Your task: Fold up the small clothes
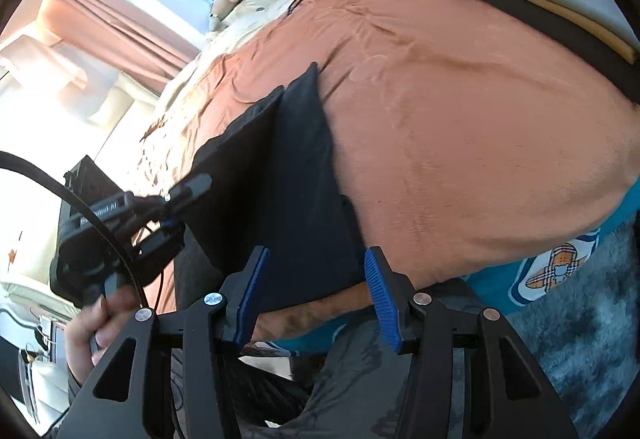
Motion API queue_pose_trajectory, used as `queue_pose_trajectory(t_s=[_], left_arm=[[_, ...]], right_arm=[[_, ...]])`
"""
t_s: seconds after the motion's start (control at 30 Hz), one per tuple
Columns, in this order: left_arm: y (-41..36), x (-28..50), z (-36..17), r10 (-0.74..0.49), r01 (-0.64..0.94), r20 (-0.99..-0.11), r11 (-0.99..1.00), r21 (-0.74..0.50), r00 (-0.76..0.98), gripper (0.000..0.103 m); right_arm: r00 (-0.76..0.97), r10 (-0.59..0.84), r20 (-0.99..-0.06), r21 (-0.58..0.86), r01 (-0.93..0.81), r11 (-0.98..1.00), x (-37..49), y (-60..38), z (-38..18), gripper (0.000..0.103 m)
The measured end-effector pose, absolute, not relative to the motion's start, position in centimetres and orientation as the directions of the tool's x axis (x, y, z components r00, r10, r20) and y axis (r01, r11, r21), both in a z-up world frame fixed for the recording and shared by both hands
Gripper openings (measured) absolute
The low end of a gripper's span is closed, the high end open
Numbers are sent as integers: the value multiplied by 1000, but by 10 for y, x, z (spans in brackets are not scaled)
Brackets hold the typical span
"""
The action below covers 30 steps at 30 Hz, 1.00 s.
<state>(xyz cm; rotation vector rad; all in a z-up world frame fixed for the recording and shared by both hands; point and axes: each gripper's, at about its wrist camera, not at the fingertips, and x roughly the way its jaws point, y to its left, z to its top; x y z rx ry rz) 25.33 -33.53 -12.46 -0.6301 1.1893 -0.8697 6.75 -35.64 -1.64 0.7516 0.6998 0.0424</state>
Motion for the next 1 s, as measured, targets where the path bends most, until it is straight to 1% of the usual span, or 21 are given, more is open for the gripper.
queue_pose_trajectory(t_s=[0.27, 0.43, 0.5, 0.53, 0.57, 0.6, 0.67, 0.7, 0.73, 0.77, 0.83, 1.0], left_arm=[[-354, 230, -132, -854, 257, -517, 515, -818, 63, 5], [-365, 218, -148, -837, 251, -546, 533, -808, 22, 5], [-366, 217, -157, -830, 229, -558, 543, -808, -3, 7], [-366, 220, -159, -823, 219, -568, 552, -805, -14, 10], [-366, 220, -160, -819, 213, -573, 555, -804, -27, 18], [-365, 222, -161, -824, 201, -565, 547, -813, -45, 24], [-358, 224, -157, -833, 190, -552, 537, -822, -39, 48], [-352, 223, -154, -833, 192, -553, 539, -820, -25, 54], [-347, 225, -150, -834, 198, -551, 539, -819, -7, 63], [-343, 228, -145, -838, 204, -546, 536, -819, 7, 65], [-334, 234, -139, -838, 212, -545, 539, -815, 31, 65], [-307, 250, -126, -805, 231, -585, 591, -773, 102, 65]], right_arm=[[767, 278, -578, 651, 229, 724, 55, -367, -25, 47], [760, 279, -587, 650, 236, 722, 50, -374, -23, 47], [758, 280, -589, 651, 240, 720, 48, -376, -22, 47], [758, 281, -589, 652, 239, 720, 50, -377, -22, 47], [760, 284, -585, 655, 236, 718, 50, -377, -21, 47], [761, 287, -582, 657, 232, 718, 51, -377, -21, 47], [763, 297, -574, 662, 219, 716, 55, -377, -19, 47], [765, 306, -567, 667, 208, 715, 57, -376, -16, 47], [765, 312, -564, 670, 202, 715, 63, -374, -17, 47], [764, 318, -561, 671, 196, 715, 66, -373, -18, 47], [759, 331, -561, 674, 186, 715, 74, -370, -19, 47], [749, 345, -567, 667, 171, 725, 93, -363, -19, 47]])
